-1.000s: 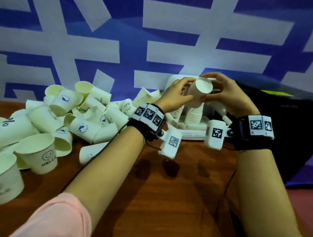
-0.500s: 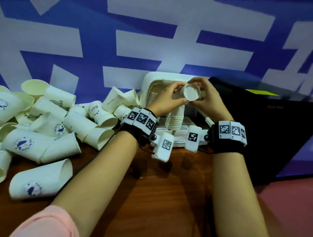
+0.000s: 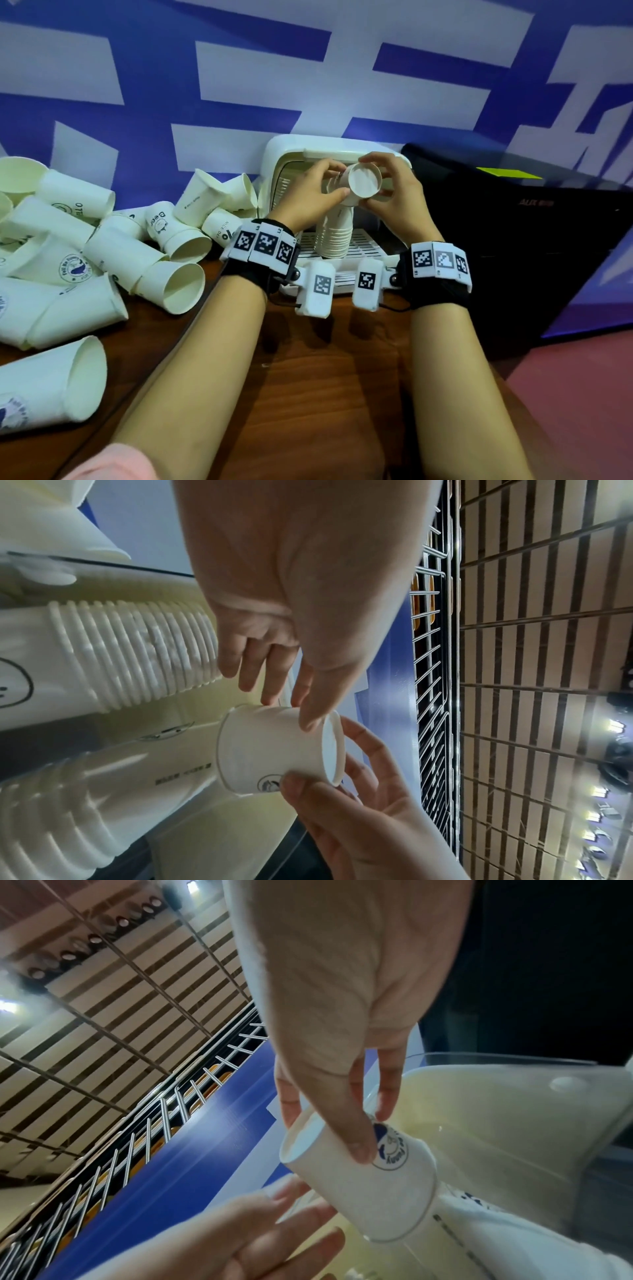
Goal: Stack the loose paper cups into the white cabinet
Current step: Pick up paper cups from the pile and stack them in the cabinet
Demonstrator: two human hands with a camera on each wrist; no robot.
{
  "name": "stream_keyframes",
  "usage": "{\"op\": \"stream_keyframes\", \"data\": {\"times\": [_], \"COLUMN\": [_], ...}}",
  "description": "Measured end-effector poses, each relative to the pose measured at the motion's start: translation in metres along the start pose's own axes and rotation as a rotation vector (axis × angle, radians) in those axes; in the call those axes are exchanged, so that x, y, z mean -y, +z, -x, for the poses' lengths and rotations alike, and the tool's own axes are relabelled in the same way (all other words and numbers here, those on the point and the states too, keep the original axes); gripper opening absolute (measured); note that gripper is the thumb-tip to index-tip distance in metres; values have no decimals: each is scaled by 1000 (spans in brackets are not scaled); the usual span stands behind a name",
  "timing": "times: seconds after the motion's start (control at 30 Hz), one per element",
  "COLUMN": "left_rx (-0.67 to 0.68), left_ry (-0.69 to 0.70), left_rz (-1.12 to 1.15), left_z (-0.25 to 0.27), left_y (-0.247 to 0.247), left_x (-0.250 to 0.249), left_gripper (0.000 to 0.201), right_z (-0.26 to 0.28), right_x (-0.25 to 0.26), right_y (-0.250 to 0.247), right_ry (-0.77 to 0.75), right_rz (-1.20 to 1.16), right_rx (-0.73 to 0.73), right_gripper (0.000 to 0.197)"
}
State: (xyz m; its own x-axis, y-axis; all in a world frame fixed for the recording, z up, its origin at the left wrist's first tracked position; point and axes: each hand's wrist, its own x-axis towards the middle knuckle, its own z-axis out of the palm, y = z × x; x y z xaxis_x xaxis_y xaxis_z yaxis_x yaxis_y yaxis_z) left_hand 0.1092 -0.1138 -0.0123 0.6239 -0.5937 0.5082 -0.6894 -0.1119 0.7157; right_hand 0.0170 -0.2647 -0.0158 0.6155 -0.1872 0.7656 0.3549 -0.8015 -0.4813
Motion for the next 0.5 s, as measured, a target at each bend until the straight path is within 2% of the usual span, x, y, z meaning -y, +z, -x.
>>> {"op": "stream_keyframes", "data": {"times": [0.13,0.27,0.5], "left_rx": [39,105,130], "left_ry": [6,19,2], "left_rz": [-57,-114,-63], "left_z": [-2,0,-2], "left_y": [3,6,9], "left_x": [2,8,12], "left_gripper": [46,58,59], "right_z": [0,2,0], "right_x": [-12,-22,-29], "right_y": [3,6,17], "right_ry": [14,92,254], "right_rz": [19,-3,-93], "right_rx": [-68,-89,-146], "right_gripper": [53,58,63]}}
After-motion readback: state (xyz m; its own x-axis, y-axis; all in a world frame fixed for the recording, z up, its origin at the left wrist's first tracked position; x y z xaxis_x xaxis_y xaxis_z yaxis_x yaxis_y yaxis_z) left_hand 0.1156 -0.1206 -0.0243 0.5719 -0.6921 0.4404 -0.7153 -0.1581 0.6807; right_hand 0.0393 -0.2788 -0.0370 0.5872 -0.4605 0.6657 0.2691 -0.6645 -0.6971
